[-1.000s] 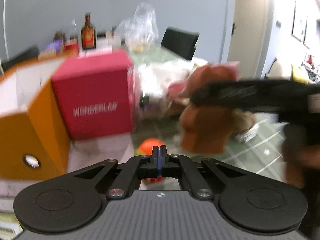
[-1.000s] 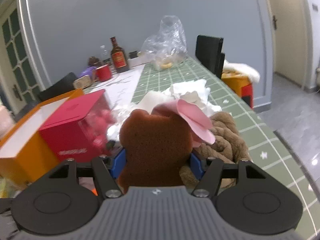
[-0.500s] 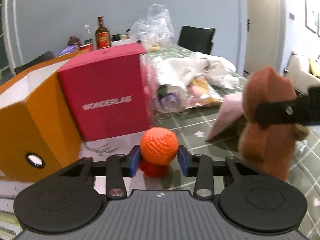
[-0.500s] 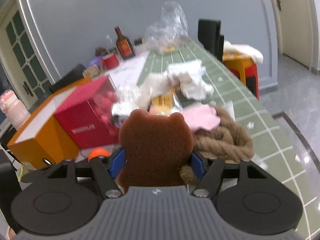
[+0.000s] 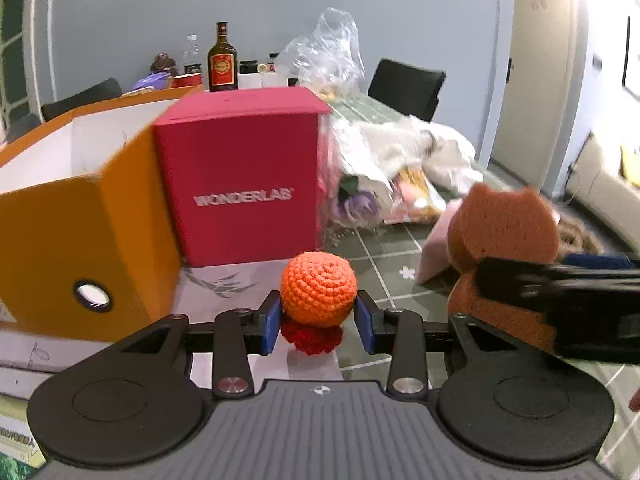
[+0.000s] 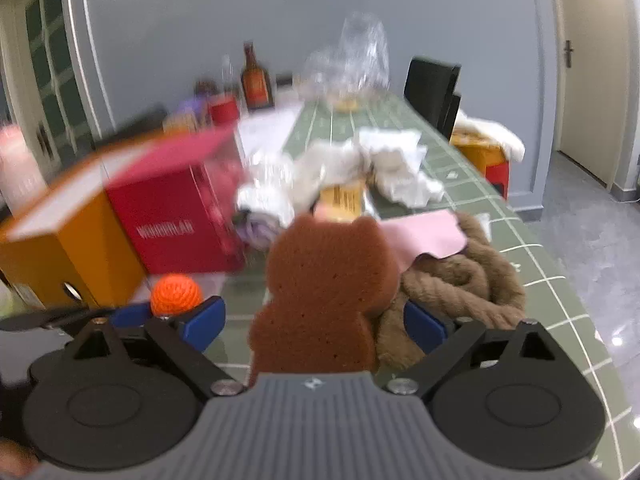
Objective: Organize soft objects
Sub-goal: 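Lift the ball with left tool while right tool carries the bear sponge toward orange box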
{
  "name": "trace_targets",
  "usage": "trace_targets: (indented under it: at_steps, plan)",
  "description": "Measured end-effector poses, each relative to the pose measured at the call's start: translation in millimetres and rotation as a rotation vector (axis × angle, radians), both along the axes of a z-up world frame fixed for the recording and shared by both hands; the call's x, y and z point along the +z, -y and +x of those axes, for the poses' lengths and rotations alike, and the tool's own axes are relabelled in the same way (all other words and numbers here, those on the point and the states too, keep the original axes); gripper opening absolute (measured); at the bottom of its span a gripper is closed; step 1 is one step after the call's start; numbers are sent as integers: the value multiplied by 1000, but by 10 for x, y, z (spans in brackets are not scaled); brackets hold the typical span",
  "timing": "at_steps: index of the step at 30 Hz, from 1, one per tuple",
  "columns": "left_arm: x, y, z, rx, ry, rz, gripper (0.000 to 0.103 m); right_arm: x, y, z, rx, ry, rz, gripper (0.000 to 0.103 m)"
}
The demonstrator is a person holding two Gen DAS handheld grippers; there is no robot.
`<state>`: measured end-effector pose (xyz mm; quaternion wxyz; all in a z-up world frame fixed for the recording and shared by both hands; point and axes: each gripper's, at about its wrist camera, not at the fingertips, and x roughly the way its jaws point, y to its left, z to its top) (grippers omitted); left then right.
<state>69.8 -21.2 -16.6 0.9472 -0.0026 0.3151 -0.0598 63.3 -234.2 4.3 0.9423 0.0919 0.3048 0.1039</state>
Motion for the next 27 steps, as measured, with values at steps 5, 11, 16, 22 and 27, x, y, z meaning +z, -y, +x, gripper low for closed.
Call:
trace_targets:
  at_steps: [5,11,16,22,27]
  plan:
    - [169,-155,-80,-12,29,-70,43,22,-9,-149,-35,-7,-73,95]
    - [343,-129,-128,-20,82,-74,44,-200,-145,-100,-109,-28,-80,95]
    - [343,-92,-110,-1,69,-38,44,-166,-319,-306,-201,61,-193,92]
    - [358,-97,-130,-12,77,-39,44,-393,-454,-390,-228,34,-208,92]
    - [352,-89,-144,-14,70,-36,44,-491,-476,-228,-263,6,-146,90]
